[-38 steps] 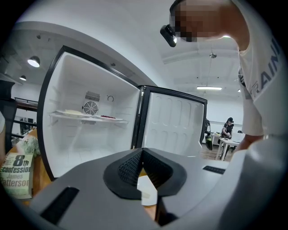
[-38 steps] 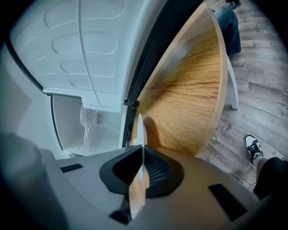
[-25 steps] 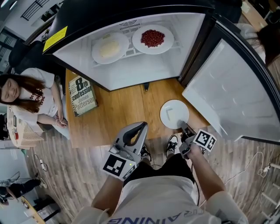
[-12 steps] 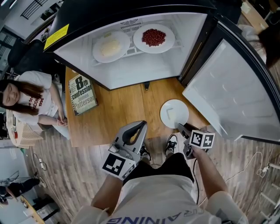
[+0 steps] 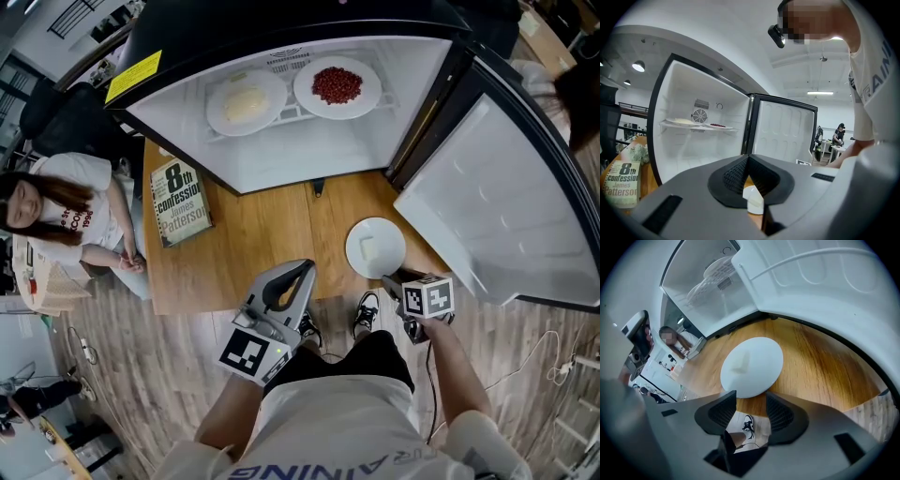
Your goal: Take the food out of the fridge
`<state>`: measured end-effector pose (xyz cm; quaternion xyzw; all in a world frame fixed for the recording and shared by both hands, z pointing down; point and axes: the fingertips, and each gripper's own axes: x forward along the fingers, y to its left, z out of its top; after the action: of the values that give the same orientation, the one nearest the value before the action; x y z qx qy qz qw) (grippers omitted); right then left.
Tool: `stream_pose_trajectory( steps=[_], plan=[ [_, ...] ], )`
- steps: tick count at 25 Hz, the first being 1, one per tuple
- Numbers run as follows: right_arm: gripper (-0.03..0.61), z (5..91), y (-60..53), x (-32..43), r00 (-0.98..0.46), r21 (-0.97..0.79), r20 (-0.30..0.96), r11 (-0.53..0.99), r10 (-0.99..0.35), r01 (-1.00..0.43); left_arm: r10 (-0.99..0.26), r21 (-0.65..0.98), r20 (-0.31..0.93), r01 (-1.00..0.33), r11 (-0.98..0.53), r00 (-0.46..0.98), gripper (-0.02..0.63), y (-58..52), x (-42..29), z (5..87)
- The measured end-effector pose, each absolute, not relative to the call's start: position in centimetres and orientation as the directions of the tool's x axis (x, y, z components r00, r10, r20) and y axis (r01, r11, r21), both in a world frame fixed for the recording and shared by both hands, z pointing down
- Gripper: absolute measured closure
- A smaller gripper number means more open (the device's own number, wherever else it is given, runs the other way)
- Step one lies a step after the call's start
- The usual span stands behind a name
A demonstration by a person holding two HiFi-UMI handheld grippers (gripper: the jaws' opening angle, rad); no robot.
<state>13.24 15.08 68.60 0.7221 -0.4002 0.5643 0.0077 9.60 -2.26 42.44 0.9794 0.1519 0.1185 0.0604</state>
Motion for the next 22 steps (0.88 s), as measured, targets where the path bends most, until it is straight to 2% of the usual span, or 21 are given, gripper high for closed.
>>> stream_pose_trajectory(
  steps=[6, 7, 9, 10, 22],
  plan=[
    [0.393, 66.4, 15.9, 14.1, 0.110, -0.436, 0.816, -0.728, -0.568, -0.529, 0.307, 0.150, 0.196, 0.281, -0.948, 0.931, 0.606, -2.9, 9.4, 41.8],
    [0.414, 65.8, 16.0, 14.5, 0.140, -0.428, 0.810, -0.738, -0.569, -0.522, 0.306, 0.150, 0.193, 0.280, -0.948, 0.932, 0.606, -3.1, 9.4, 41.6],
    [0.536, 64.5, 15.6, 15.4, 0.198, -0.432, 0.781, -0.741, -0.592, -0.513, 0.303, 0.151, 0.184, 0.277, -0.949, 0.935, 0.606, -3.4, 9.4, 41.2],
    [0.544, 63.7, 15.2, 15.8, 0.222, -0.439, 0.761, -0.736, -0.609, -0.516, 0.300, 0.151, 0.179, 0.275, -0.949, 0.937, 0.606, -3.6, 9.4, 41.0],
    [0.557, 49.2, 7.6, 17.7, 0.423, -0.381, 0.451, -0.598, -0.786, -0.706, 0.253, 0.081, 0.097, 0.246, -0.966, 0.963, 0.606, -7.5, 9.1, 36.4]
  ],
)
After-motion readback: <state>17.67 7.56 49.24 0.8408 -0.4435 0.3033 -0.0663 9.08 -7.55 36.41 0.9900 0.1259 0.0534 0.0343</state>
